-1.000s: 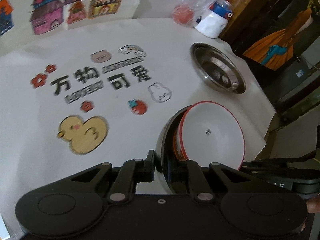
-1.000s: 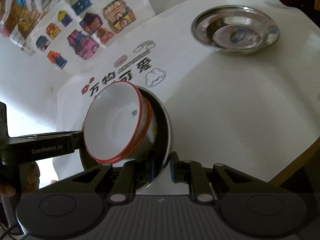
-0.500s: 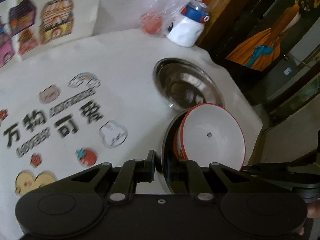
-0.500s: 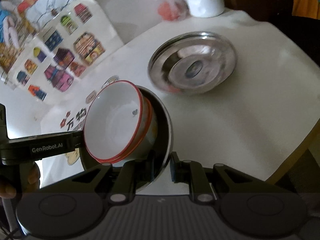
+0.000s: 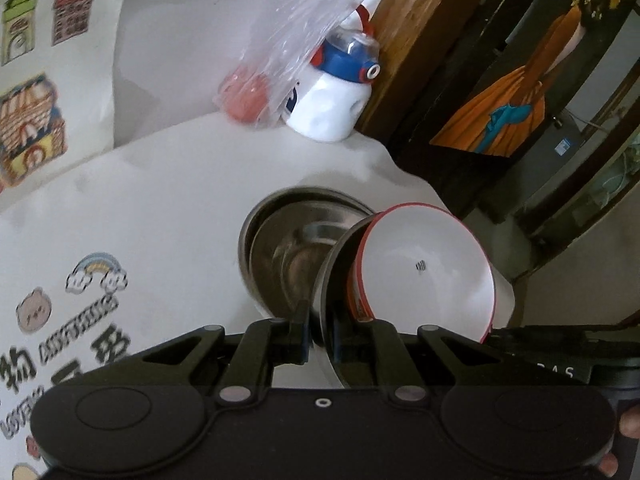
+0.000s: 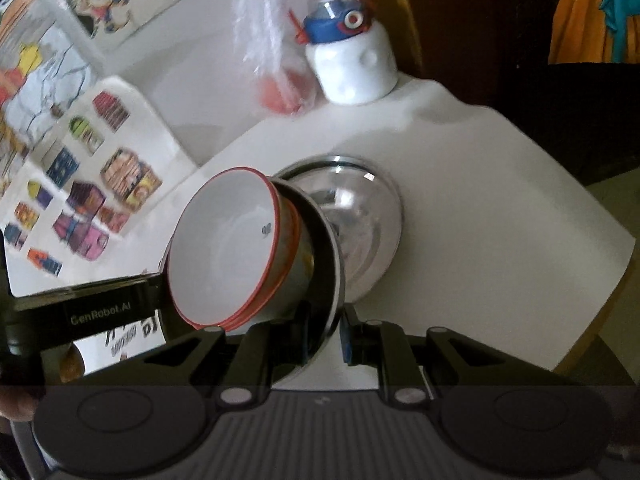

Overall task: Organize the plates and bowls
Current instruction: 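Carry the bowl stack with both grippers toward the shallow steel plate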

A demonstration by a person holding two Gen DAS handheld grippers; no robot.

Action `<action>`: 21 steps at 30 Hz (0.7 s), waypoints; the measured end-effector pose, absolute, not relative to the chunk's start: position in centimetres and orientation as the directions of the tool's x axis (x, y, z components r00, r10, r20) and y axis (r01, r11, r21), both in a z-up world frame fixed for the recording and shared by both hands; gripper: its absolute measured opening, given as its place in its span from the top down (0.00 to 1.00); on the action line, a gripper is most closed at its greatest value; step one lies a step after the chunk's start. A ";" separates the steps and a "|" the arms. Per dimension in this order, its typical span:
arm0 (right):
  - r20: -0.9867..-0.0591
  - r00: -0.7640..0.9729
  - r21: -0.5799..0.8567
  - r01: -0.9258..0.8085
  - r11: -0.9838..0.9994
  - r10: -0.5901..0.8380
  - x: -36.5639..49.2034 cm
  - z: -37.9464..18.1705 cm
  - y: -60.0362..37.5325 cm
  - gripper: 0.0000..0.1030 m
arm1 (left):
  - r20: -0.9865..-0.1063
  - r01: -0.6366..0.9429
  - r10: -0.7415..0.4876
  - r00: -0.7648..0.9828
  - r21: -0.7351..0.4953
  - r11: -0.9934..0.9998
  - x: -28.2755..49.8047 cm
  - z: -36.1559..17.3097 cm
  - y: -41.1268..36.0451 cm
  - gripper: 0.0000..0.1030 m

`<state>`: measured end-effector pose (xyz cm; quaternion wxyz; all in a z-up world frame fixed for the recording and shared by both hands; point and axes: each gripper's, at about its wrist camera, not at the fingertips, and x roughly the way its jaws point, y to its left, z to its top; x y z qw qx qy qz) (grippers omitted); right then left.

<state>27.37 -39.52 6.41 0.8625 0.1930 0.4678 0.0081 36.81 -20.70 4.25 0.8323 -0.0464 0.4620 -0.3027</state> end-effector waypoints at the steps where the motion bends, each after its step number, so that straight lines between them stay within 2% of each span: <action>1: -0.802 0.565 0.342 0.171 0.924 0.193 27.7 6.4 -39.7 0.83 | -0.741 0.461 -0.546 0.391 -0.355 0.813 37.2 4.2 -21.0 0.91; 21: -0.813 0.554 0.348 0.213 0.913 0.181 30.9 3.7 -41.1 0.83 | -0.760 0.428 -0.525 0.383 -0.358 0.830 40.5 1.6 -23.3 0.91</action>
